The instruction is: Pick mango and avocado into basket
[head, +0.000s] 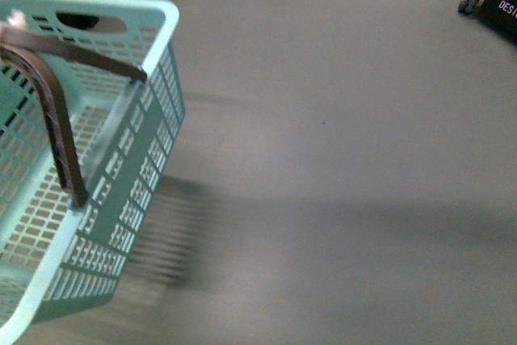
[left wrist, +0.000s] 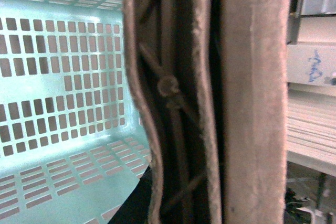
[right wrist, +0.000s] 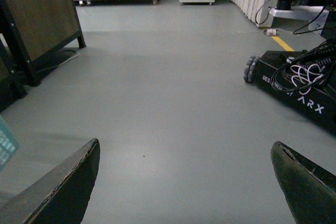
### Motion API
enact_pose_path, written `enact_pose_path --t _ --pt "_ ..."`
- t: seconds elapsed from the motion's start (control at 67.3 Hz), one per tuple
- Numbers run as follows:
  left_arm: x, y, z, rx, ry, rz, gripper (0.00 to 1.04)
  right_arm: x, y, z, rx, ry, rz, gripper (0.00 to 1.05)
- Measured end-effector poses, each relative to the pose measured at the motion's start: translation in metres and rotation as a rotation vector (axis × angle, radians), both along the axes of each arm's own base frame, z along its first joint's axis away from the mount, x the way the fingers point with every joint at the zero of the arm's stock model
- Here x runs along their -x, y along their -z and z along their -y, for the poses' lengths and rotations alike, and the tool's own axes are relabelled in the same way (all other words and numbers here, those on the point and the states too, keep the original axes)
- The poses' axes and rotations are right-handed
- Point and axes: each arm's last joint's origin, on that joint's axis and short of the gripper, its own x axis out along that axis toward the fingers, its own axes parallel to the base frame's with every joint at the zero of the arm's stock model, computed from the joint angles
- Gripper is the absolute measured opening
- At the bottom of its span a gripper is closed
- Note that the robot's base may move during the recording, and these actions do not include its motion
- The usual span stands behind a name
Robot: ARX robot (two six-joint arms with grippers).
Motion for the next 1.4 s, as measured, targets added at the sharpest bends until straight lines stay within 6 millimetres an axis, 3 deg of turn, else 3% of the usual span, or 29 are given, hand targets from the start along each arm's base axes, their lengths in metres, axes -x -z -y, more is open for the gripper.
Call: enact_pose_path --t 0.282,0.549,1.396 --pt "0.061 -0.077 -0.004 0.031 -0.038 0.104 0.14 0.0 0.0 0.0 0.0 0.0 0.0 0.96" --pt "0.103 -0.122 -0.001 0.013 -0.05 0.215 0.14 0.0 0.0 0.0 0.0 0.0 0.0 0.96" --pt "0.104 -0.123 0.0 0.01 -0.048 0.217 0.14 0.0 0.0 0.0 0.0 0.0 0.0 0.96"
